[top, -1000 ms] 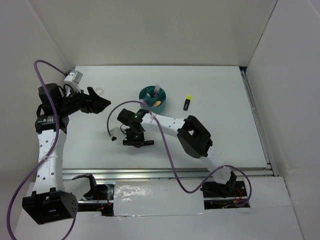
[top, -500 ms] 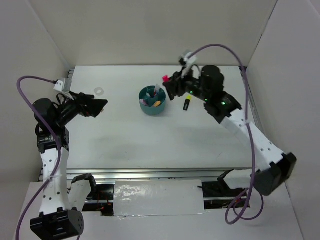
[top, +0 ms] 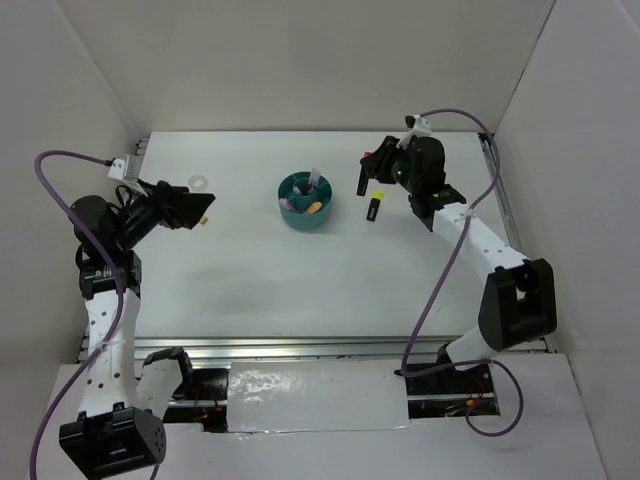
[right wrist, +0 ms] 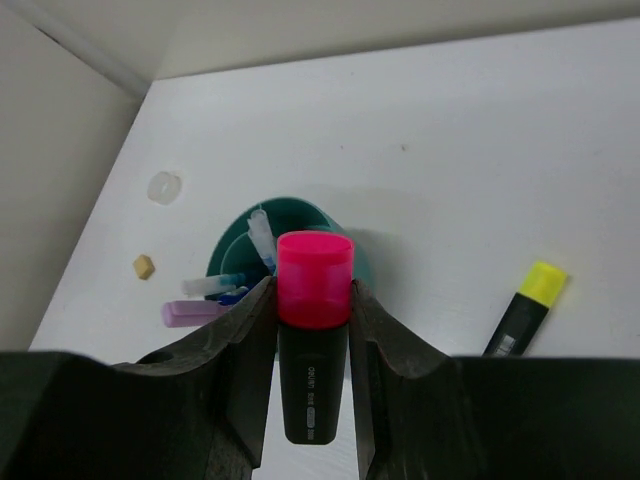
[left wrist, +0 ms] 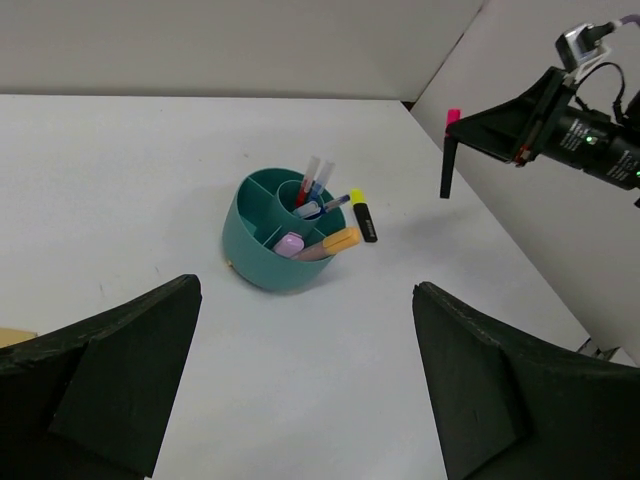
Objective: Sort the stationery into containers
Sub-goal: Place the stationery into the container
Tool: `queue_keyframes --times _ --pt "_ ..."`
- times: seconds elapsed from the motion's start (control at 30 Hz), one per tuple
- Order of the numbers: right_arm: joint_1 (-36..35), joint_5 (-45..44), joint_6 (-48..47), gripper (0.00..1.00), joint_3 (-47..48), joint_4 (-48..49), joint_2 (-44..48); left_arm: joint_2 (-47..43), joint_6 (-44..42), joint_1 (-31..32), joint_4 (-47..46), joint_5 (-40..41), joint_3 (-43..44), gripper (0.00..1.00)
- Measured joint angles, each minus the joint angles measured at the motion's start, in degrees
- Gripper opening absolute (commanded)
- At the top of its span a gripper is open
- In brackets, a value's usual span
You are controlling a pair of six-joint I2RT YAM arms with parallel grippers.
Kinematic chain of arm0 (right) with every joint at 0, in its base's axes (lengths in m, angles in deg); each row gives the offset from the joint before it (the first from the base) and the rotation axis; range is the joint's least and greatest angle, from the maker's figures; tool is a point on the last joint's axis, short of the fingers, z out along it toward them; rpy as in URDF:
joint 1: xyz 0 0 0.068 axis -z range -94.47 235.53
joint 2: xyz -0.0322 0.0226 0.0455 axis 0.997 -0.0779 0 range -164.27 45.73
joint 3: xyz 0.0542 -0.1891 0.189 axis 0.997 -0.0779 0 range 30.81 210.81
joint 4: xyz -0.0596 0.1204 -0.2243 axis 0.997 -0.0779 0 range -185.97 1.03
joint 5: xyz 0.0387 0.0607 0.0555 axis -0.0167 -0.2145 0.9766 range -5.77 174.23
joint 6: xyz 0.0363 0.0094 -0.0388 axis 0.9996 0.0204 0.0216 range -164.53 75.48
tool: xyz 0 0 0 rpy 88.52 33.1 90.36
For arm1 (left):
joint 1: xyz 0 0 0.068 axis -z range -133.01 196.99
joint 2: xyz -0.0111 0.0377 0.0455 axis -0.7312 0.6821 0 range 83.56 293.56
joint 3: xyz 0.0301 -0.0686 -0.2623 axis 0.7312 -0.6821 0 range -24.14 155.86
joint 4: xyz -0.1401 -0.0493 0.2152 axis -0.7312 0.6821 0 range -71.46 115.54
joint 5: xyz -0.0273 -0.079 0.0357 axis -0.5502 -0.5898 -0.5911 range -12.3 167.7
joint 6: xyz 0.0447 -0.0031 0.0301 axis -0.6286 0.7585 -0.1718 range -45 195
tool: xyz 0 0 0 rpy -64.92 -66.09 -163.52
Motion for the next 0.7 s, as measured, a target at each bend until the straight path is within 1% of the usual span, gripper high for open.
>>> queue_keyframes --times 0.07,0.17,0.37,0.53,0.7 --pt "0.59 0.46 1.7 0.0 -1.31 1.99 -2.32 -0.02 -1.03 0.0 0.76 0.37 0.04 0.99" --pt "1.38 2.08 3.85 0.0 -3.21 5.6 -3.17 -0.04 -2.75 0.0 2.6 0.83 0.57 0.99" --pt "1.44 1.09 6.84 0.0 -8.37 18.29 -3.15 -0.11 -4.55 0.0 4.94 1.4 0.79 0.99" --pt "-2.93 -0.96 8.11 0.0 -9.46 21.73 -5.9 0.26 -4.55 0.0 5.55 1.73 0.79 0.99" --pt "-5.09 -1.73 6.99 0.0 -6.88 23.52 -11.15 0.48 -5.46 0.0 6.36 2.12 0.79 0.99"
